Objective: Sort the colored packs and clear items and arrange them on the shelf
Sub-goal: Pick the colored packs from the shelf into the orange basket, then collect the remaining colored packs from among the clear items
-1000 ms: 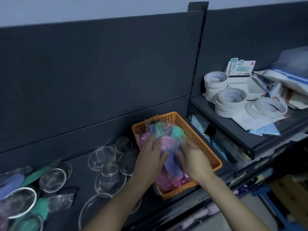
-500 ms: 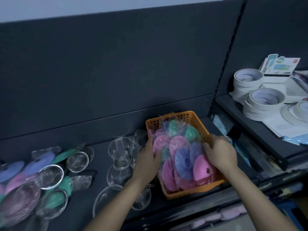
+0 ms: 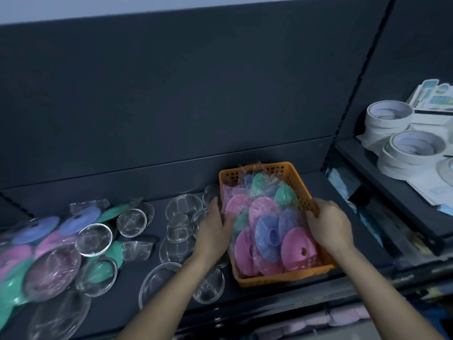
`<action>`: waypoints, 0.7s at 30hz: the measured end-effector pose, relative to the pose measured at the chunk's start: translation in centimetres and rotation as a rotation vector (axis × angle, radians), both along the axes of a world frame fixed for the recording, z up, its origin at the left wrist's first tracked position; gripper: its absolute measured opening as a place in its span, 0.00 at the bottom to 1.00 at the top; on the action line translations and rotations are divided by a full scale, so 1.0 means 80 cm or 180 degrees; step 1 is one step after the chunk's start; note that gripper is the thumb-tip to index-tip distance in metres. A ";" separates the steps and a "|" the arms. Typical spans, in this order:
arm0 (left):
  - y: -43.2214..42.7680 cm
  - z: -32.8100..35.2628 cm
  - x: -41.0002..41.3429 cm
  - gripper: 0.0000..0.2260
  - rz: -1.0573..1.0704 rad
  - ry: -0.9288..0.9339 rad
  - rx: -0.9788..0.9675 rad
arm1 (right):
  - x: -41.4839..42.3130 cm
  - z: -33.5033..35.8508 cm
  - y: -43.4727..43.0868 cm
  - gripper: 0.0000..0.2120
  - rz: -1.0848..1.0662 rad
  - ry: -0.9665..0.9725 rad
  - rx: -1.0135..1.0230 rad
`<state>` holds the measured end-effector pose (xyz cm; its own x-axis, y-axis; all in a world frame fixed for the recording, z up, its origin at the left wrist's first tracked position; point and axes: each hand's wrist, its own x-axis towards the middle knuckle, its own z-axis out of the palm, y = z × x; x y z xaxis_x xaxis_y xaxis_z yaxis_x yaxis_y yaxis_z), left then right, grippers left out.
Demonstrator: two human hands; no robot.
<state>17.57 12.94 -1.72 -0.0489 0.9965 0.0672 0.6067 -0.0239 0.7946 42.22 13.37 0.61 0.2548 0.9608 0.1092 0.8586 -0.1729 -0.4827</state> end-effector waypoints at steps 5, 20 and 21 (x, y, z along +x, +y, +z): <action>0.000 -0.001 0.005 0.13 0.0175 -0.0163 -0.0202 | -0.002 0.001 0.009 0.03 -0.0135 0.0399 -0.0447; -0.010 0.048 -0.008 0.15 0.0433 -0.1159 0.0403 | -0.028 0.059 0.000 0.11 -0.0435 0.0702 0.0552; -0.010 0.054 -0.015 0.15 0.0473 -0.1188 0.0459 | -0.036 0.064 -0.002 0.11 -0.0435 0.0727 0.0599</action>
